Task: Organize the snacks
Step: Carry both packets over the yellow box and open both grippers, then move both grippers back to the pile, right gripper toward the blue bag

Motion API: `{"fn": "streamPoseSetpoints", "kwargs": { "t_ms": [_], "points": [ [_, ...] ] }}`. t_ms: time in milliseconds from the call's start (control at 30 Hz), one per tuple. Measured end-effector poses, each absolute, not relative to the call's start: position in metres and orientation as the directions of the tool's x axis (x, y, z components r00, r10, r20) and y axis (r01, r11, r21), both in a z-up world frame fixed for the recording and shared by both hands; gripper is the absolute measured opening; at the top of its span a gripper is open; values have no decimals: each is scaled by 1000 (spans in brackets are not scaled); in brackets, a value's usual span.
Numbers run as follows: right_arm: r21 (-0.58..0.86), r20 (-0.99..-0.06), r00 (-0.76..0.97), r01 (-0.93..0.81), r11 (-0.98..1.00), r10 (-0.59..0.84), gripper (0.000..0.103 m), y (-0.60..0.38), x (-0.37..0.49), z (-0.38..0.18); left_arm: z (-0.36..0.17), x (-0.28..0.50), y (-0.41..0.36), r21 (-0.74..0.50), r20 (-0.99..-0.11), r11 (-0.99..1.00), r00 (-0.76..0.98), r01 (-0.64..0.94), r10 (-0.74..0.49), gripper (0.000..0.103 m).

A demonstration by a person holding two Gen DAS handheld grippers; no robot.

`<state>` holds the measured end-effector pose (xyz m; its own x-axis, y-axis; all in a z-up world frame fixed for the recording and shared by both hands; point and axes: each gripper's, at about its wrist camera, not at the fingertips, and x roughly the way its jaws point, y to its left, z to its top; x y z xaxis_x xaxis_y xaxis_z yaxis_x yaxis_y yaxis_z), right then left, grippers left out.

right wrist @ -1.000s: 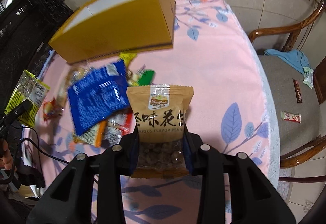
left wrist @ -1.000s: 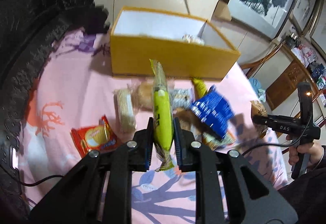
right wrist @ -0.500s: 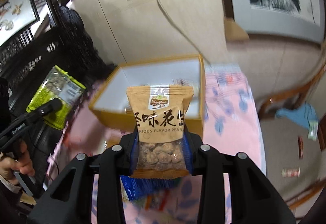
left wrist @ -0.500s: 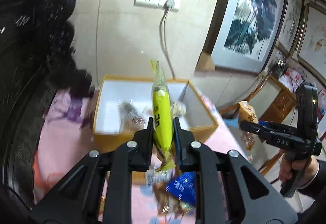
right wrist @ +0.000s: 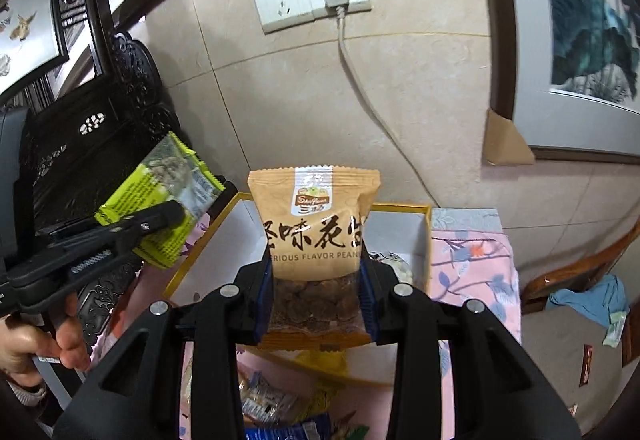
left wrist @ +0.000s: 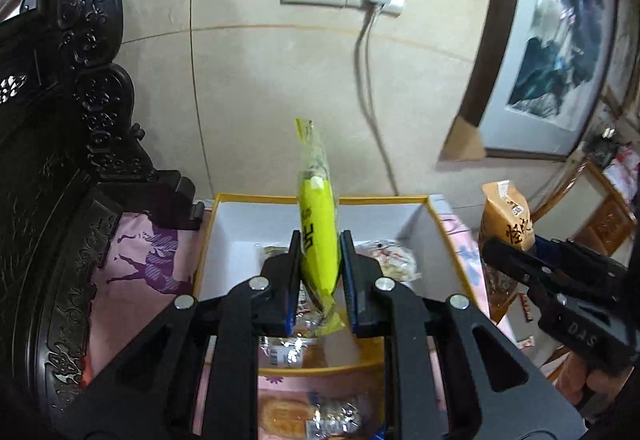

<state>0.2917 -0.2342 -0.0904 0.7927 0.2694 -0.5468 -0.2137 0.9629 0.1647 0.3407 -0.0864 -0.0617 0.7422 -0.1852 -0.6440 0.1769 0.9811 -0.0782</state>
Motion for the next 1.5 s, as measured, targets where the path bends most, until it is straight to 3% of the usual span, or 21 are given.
{"fn": "streamPoseSetpoints", "kwargs": {
  "t_ms": [33,67,100,133,167,233,300,533,700,867,1100,1233,1500],
  "points": [
    [156,-565,783,-208,965,260,41,-231,297,-93,-63,342,-87,-67,-646,984,744,163,-167,41],
    [151,-578,777,-199,968,249,45,-229,298,-93,-63,344,-88,-50,-648,989,749,137,-137,82],
    [141,-589,776,-177,974,226,64,-227,298,-93,-61,342,-88,-21,-635,996,769,85,-79,95],
    [132,-583,785,-161,978,208,76,-226,294,-92,-59,339,-87,-8,-621,998,781,67,-58,95],
    [131,-574,792,-159,979,206,80,-226,291,-92,-58,338,-88,-7,-618,997,783,75,-63,95],
    [132,-562,802,-156,979,204,97,-225,284,-91,-58,336,-87,-4,-629,996,774,87,-70,96],
    [129,-557,808,-145,981,193,101,-226,273,-89,-59,329,-83,9,-644,997,763,74,-51,100],
    [140,-655,735,-107,984,173,102,-238,239,-114,-72,285,-45,-26,-676,999,737,-20,-3,101],
    [167,-782,607,-17,986,143,102,-254,206,-167,-93,237,-18,3,-677,997,734,-79,60,101],
    [206,-862,478,19,978,172,102,-260,160,-224,-124,186,3,-5,-723,998,689,-67,43,101],
    [212,-872,440,-51,976,212,102,-237,134,-239,-162,135,31,-116,-788,986,616,-117,-20,101],
    [123,-860,474,-165,979,188,102,-205,135,-238,-171,124,39,-164,-810,976,585,-146,-49,101],
    [26,-862,470,-338,941,192,102,-162,163,-248,-170,111,53,-223,-790,959,608,-172,-75,101]
  ]
}}
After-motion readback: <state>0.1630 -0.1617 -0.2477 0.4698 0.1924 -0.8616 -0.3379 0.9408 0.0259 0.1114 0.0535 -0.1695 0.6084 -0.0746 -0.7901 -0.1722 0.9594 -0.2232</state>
